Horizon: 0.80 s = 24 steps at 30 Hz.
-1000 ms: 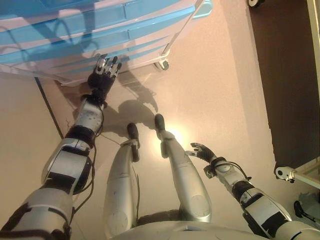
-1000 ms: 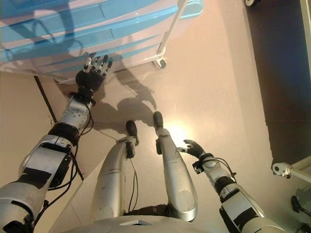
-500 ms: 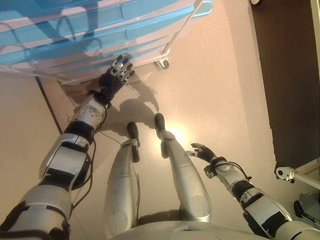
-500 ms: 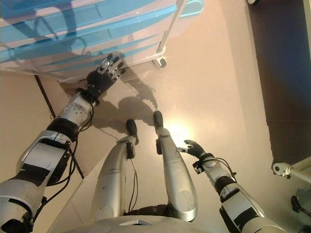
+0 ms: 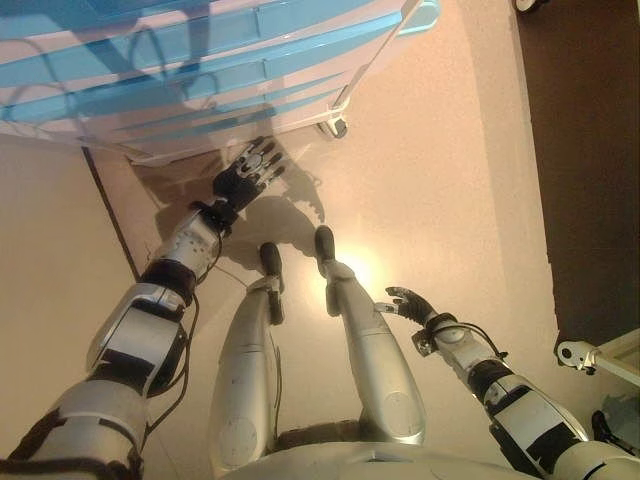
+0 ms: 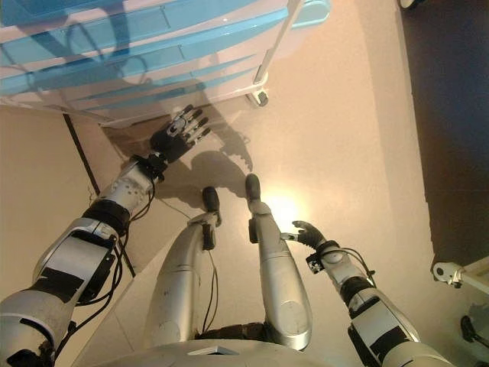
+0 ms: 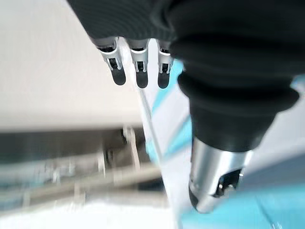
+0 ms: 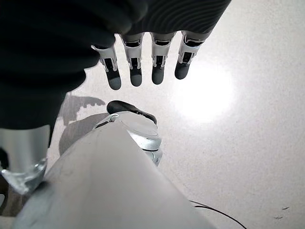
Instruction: Open the drawer and pick up the medicine
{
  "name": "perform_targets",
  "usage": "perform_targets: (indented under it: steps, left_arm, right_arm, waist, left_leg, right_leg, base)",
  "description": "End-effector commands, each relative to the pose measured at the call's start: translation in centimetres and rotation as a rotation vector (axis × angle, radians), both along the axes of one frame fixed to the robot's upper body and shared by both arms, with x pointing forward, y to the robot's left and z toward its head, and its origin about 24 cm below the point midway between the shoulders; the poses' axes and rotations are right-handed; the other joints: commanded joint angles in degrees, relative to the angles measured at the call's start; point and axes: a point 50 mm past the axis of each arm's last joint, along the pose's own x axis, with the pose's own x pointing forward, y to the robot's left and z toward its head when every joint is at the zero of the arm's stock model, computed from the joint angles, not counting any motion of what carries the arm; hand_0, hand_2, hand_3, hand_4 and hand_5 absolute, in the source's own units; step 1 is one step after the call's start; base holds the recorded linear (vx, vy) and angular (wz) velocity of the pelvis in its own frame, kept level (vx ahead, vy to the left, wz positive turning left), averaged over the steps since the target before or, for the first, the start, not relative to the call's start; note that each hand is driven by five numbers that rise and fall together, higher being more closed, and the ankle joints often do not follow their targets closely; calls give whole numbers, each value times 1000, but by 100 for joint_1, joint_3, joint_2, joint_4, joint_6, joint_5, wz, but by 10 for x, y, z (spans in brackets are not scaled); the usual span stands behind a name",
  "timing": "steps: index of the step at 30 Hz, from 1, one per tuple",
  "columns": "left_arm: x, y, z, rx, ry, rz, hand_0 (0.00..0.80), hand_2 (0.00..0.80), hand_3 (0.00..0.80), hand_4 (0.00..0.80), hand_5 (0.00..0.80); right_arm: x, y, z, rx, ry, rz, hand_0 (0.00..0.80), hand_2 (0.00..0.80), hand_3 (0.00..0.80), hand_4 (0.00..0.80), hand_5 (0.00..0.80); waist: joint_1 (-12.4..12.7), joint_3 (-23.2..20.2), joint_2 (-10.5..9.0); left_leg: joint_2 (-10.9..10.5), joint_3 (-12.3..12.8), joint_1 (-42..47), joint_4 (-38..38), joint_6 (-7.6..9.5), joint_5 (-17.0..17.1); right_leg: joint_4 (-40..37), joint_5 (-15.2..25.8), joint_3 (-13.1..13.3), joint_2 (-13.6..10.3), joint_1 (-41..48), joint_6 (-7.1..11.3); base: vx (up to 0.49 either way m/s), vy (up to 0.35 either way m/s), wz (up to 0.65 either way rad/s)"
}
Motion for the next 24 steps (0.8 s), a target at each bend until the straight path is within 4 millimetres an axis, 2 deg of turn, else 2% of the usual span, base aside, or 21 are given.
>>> perform_targets:
  steps: [1,3,8,13,18,24]
  left_arm:
    - [-15,-33,11,-159,-154,-217,0,0,0,0,0]
    - [-17,-36,18,-185,-197,-255,0,0,0,0,0]
    - [-26,-43,51,-328,-373,-341,0,0,0,0,0]
    - [-24,-34,74,-426,-455,-244,0,0,0,0,0]
    - [-17,-21,81,-449,-435,-122,0,0,0,0,0]
    - [-11,-23,73,-299,-350,-60,0,0,0,0,0]
  right_arm:
    - [-21,-32,-6,-70,40,-45,0,0,0,0,0]
    - [-21,-34,-6,-71,41,-45,0,0,0,0,0]
    - [-24,-36,-7,-74,48,-42,0,0,0,0,0]
    - [-25,-35,-8,-71,48,-39,0,0,0,0,0]
    - [-26,-31,-9,-56,44,-39,0,0,0,0,0]
    - [-25,-29,-8,-46,35,-42,0,0,0,0,0]
  waist:
    - [59,-190,419]
    - [67,-190,431]
    - [92,-190,460]
    - [106,-190,454]
    - [126,-190,403]
    - [138,-190,397]
  left_leg:
    - [-146,-157,26,-398,-202,223]
    - [-147,-165,31,-402,-198,217]
    - [-143,-183,86,-447,-183,212]
    - [-135,-201,76,-429,-179,216]
    - [-126,-222,73,-450,-187,240]
    - [-139,-244,54,-490,-199,277]
  right_leg:
    - [-171,247,-357,218,110,-234]
    - [-165,245,-353,217,111,-230]
    - [-175,231,-315,229,159,-235]
    - [-155,215,-305,236,160,-255]
    - [-190,222,-341,232,178,-261]
    - [-223,242,-392,215,168,-256]
  base:
    - [0,0,0]
    - [0,0,0]
    - [0,0,0]
    - [-2,-2,1]
    - [0,0,0]
    - [0,0,0]
